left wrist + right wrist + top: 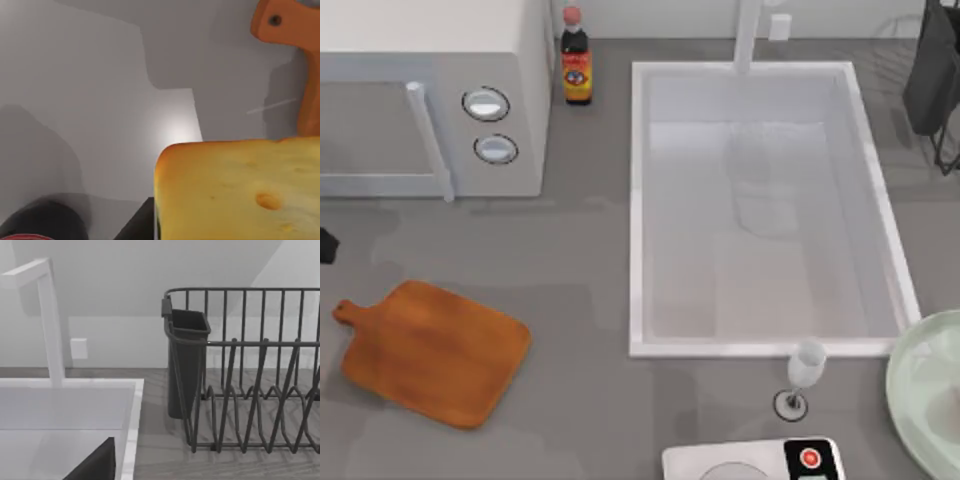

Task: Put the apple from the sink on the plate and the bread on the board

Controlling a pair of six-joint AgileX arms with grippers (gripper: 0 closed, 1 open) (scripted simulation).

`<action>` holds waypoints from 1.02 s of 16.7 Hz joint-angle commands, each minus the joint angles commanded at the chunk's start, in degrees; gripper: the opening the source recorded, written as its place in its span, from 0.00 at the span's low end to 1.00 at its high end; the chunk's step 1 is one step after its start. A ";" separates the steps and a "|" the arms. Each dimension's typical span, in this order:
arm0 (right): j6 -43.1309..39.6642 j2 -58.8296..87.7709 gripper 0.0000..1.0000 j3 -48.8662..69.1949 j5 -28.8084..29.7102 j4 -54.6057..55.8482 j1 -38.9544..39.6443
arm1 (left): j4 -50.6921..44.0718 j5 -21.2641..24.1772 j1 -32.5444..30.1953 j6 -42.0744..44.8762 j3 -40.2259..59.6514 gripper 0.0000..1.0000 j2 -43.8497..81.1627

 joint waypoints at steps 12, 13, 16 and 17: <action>0.00 0.00 1.00 0.00 0.00 0.00 0.00 | -2.79 -0.14 -1.45 -8.97 2.74 0.00 0.78; 0.00 0.00 1.00 0.00 0.00 0.00 0.00 | -2.93 -0.18 -2.09 -12.57 3.04 0.00 1.38; 0.00 0.00 1.00 0.00 0.00 0.00 0.00 | -2.91 -0.34 -4.53 -26.94 3.34 0.00 2.74; 0.00 0.00 1.00 0.00 0.00 0.00 0.00 | -2.79 -0.39 -5.49 -32.78 3.24 0.00 3.07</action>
